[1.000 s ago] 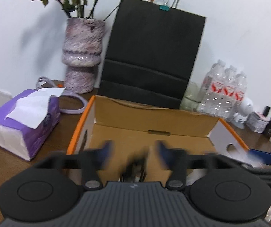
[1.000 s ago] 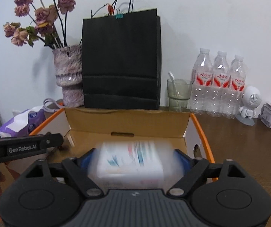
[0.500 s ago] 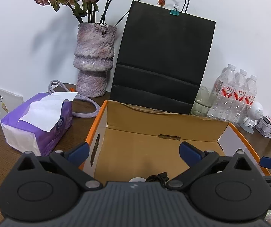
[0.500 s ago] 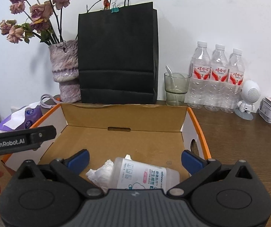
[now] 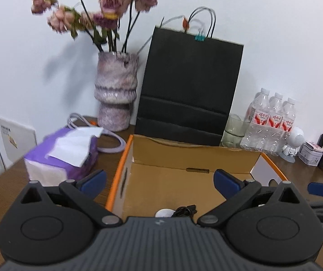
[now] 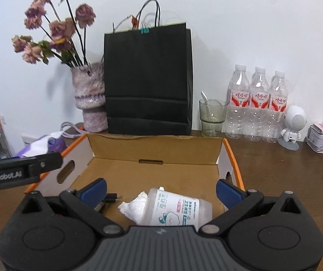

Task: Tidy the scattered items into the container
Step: 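Move both tools back from the box toward the table items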

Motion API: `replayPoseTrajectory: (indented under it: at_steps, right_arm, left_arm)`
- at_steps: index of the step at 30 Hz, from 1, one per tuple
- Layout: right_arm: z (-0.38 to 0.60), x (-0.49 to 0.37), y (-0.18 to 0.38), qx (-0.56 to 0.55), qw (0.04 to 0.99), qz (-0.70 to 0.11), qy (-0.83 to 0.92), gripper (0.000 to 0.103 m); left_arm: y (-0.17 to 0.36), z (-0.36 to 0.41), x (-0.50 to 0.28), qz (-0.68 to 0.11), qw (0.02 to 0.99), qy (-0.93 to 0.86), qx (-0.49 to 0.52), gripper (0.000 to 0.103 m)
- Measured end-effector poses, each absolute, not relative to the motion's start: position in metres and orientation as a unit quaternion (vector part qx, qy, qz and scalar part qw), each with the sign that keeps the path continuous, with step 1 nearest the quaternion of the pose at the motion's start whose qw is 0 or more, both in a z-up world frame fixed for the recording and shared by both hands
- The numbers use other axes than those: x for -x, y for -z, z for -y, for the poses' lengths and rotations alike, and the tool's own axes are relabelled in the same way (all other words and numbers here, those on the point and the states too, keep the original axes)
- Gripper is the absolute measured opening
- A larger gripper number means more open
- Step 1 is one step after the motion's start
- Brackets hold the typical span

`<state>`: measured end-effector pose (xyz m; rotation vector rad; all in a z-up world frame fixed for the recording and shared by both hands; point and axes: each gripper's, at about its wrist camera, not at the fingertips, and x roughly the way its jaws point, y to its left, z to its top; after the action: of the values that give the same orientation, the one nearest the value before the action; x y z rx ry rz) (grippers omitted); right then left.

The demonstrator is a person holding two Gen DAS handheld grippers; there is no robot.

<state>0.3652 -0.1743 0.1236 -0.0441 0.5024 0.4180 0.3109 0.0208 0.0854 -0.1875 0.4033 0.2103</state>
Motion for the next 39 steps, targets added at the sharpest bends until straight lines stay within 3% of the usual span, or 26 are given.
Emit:
replayPoseTrajectory:
  at_steps: [12, 26, 32, 39]
  right_arm:
    - [0.214, -0.288, -0.131, 0.039, 0.951, -0.231, -0.201, 0.103]
    - [0.216, -0.165, -0.063, 0.111, 0.913, -0.260, -0.294, 0.102]
    - [0.212, -0.149, -0.046, 0.149, 0.896, -0.274, -0.315, 0.094]
    - [0.198, -0.147, -0.039, 0.182, 0.883, -0.272, -0.338, 0.055]
  left_arm:
    - [-0.101, -0.028, -0.231, -0.186, 0.976, -0.082, 0.073, 0.103]
    - [-0.042, -0.044, -0.129, -0.260, 0.962, -0.049, 0.067, 0.103]
    - [-0.029, -0.052, -0.100, -0.273, 0.958, -0.053, 0.074, 0.103]
    - [-0.029, -0.054, -0.091, -0.272, 0.957, -0.056, 0.084, 0.103]
